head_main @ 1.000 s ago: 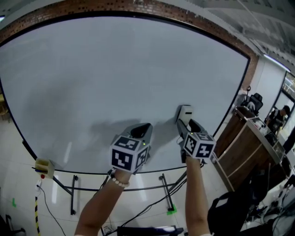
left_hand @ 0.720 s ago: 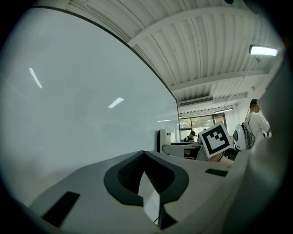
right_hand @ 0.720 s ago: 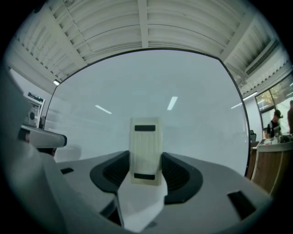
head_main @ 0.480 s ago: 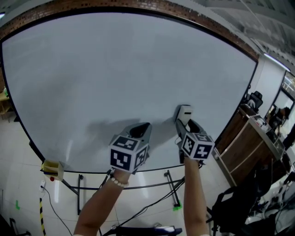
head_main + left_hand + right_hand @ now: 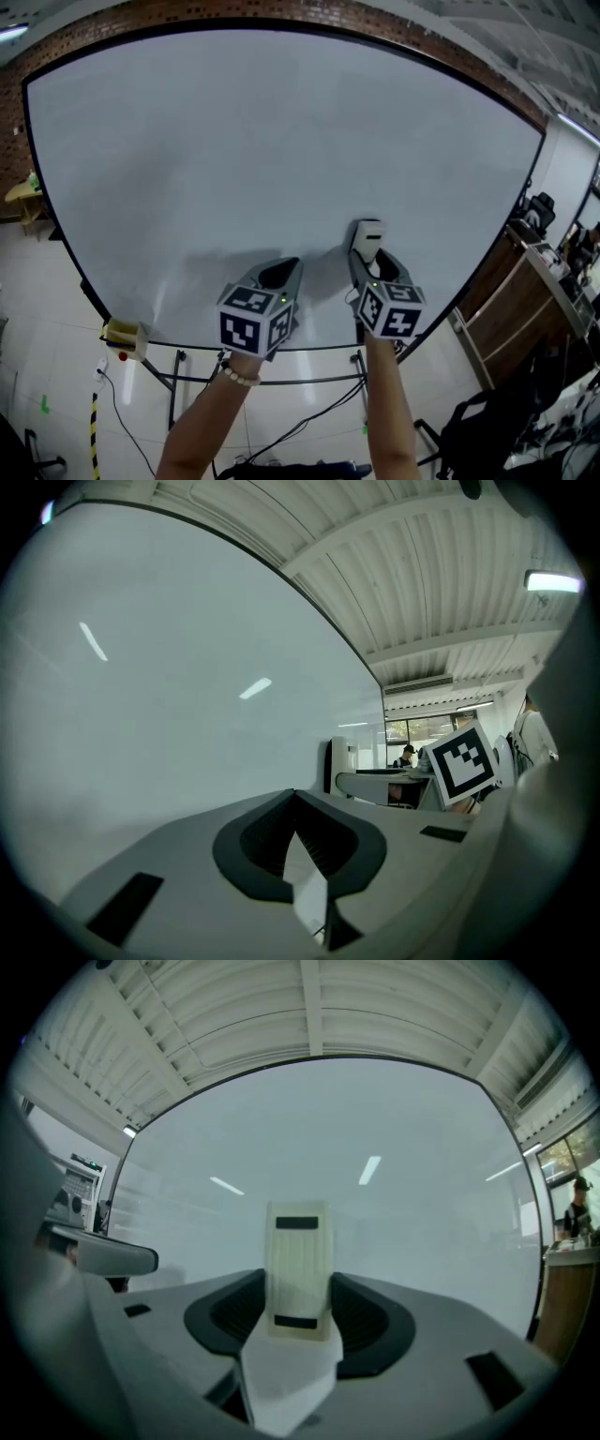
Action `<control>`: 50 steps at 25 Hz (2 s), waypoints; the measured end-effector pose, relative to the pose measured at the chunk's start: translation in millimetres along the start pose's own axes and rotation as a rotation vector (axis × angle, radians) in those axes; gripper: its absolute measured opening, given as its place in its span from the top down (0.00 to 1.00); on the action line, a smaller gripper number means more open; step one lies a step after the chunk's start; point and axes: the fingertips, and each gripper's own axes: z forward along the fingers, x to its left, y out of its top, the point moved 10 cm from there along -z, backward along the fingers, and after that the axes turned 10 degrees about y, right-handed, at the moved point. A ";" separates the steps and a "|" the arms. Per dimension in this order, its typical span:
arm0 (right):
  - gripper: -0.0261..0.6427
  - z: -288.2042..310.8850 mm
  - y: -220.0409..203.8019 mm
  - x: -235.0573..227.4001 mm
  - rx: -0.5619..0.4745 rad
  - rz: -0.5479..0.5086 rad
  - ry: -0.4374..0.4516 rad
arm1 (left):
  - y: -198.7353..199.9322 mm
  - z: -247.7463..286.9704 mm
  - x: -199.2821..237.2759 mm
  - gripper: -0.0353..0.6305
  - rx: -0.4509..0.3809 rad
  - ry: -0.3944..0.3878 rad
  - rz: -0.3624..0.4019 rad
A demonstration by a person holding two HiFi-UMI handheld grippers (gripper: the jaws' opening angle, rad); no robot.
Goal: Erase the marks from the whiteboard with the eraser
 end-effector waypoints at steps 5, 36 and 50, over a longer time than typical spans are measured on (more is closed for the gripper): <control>0.59 8.8 0.0 26.8 0.014 0.008 0.007 | -7.5 -6.6 6.6 0.97 0.007 0.025 -0.003; 0.59 100.7 3.0 318.4 -0.015 0.016 -0.008 | -5.4 -165.0 238.9 0.97 0.009 0.025 -0.009; 0.59 143.1 3.3 456.7 -0.011 0.006 0.034 | -3.1 -250.7 343.7 0.97 0.026 0.089 -0.009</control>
